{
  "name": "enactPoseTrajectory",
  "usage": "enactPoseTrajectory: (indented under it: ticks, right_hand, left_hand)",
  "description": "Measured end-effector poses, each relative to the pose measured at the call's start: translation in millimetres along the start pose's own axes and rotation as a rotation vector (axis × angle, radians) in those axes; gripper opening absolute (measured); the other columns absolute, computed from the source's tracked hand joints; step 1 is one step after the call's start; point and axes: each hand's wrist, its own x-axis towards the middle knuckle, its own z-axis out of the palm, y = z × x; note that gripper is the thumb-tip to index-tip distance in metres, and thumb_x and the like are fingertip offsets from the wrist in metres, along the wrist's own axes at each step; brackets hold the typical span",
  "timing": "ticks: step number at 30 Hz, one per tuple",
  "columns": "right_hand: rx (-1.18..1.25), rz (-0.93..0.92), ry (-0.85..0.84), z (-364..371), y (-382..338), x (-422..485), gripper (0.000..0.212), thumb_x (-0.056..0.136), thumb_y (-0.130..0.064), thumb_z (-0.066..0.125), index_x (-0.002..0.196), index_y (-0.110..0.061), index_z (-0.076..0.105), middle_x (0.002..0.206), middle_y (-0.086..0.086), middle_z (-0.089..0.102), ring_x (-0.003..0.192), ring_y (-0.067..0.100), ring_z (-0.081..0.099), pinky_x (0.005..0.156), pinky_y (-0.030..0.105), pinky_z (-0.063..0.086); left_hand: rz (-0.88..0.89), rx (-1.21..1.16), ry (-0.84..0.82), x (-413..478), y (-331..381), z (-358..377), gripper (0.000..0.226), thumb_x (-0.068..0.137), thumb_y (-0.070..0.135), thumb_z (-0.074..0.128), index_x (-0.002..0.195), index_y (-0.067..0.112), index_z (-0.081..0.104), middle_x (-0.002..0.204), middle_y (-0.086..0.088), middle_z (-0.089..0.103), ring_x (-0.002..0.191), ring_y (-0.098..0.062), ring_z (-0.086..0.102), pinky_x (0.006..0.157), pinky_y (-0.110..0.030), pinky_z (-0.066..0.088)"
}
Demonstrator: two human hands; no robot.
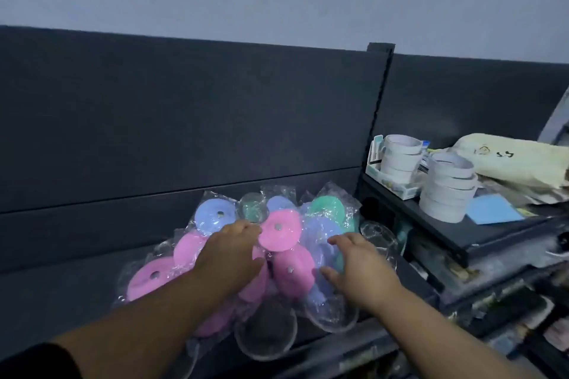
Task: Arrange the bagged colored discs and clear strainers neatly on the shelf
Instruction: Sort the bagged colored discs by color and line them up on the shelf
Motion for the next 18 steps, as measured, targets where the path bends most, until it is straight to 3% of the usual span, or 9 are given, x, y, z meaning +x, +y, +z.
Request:
enactPoseTrajectory:
  ticks: [2,4,7,10,15,18]
  right_hand:
    - [0.039,-0.029,0.011,-3,18,22,0.063,0.083,-0.053,0.06,0.138,-0.03,0.042,0.139,-0.007,0.04,0.126,0.018,0.044,0.101,0.032,0.042]
    - [0.027,-0.057,-0.008,-7,31,44,0.062,0.082,-0.053,0.061,0.138,-0.031,0.043,0.139,-0.007,0.041,0.125,0.018,0.045,0.1,0.03,0.042]
    - [0.072,-0.076,-0.02,-4,47,75,0.066,0.08,-0.055,0.061,0.137,-0.028,0.044,0.14,-0.006,0.04,0.125,0.017,0.045,0.101,0.031,0.042]
    - [0.127,-0.1,-0.023,-2,58,96,0.073,0.076,-0.058,0.065,0.138,-0.028,0.043,0.146,-0.004,0.034,0.13,0.019,0.04,0.106,0.032,0.039]
    - [0.198,-0.026,-0.064,2,66,118,0.101,0.062,-0.061,0.077,0.145,-0.037,0.025,0.159,-0.002,0.002,0.141,0.03,0.023,0.112,0.042,0.033]
    - [0.307,0.104,-0.136,3,69,123,0.125,0.052,-0.059,0.084,0.15,-0.037,0.009,0.159,-0.001,-0.016,0.141,0.032,0.028,0.111,0.043,0.035]
  left_hand:
    - [0.01,-0.017,0.034,25,11,8,0.061,0.072,0.051,0.051,0.128,0.026,0.053,0.127,0.002,0.053,0.114,-0.023,0.053,0.094,-0.032,0.044]
    - [0.045,0.044,0.009,48,19,16,0.069,0.067,0.06,0.053,0.129,0.029,0.051,0.13,0.0,0.052,0.117,-0.024,0.052,0.096,-0.033,0.043]
    - [0.062,0.126,-0.13,71,23,29,0.103,0.062,0.066,0.067,0.148,0.033,0.022,0.158,-0.003,0.017,0.144,-0.025,0.018,0.116,-0.041,0.019]
    - [0.068,0.206,-0.224,82,24,32,0.115,0.063,0.067,0.071,0.151,0.035,0.004,0.161,0.002,-0.002,0.147,-0.023,-0.003,0.119,-0.044,-0.001]
    - [0.114,0.294,-0.266,91,24,39,0.107,0.073,0.06,0.067,0.152,0.031,0.001,0.161,-0.001,0.004,0.147,-0.021,0.008,0.117,-0.044,-0.009]
    - [0.176,0.306,-0.204,93,18,44,0.086,0.079,0.045,0.064,0.151,0.026,0.02,0.157,-0.006,0.024,0.14,-0.021,0.032,0.116,-0.042,-0.002]
